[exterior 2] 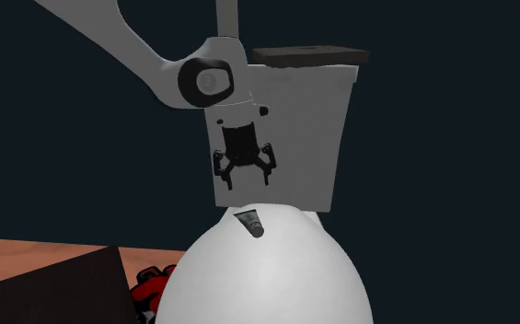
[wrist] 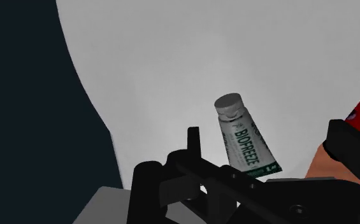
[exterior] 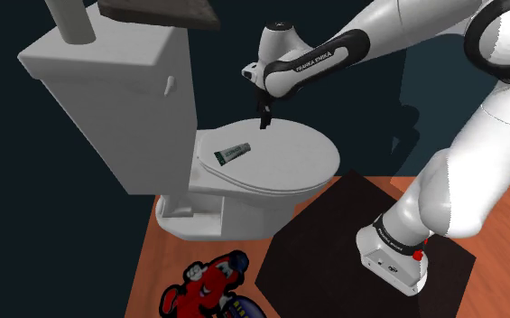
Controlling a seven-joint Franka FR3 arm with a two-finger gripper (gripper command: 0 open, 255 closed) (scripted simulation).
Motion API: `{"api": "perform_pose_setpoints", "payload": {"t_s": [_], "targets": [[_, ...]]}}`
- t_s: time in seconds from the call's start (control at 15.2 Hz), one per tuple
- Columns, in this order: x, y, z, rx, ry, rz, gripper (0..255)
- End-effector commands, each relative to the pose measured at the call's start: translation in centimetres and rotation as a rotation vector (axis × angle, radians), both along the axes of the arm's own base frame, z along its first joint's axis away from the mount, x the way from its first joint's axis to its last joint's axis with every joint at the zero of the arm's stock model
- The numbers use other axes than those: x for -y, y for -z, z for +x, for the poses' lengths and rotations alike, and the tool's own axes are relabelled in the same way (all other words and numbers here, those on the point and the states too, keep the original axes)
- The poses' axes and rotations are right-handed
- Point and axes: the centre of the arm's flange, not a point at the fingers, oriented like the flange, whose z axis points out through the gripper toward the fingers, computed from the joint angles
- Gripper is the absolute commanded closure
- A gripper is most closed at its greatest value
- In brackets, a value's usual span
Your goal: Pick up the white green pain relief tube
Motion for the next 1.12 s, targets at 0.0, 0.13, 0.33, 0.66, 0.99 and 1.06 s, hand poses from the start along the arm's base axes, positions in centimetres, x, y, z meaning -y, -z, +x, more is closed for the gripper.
{"api": "perform_pose_setpoints", "payload": {"t_s": [0.0,0.13,0.33,0.66,0.99,1.06], "targets": [[-1.1,2.1,1.2,-0.006,-0.075,-0.014,0],[-2.4,4.2,2.1,-0.012,-0.147,-0.027,0],[-4.5,7.5,3.3,-0.022,-0.254,-0.048,0],[-7.9,13.0,4.8,-0.037,-0.434,-0.083,0],[-8.2,15.6,4.9,-0.038,-0.449,-0.086,0],[-8.2,16.2,4.9,-0.038,-0.449,-0.086,0]]}}
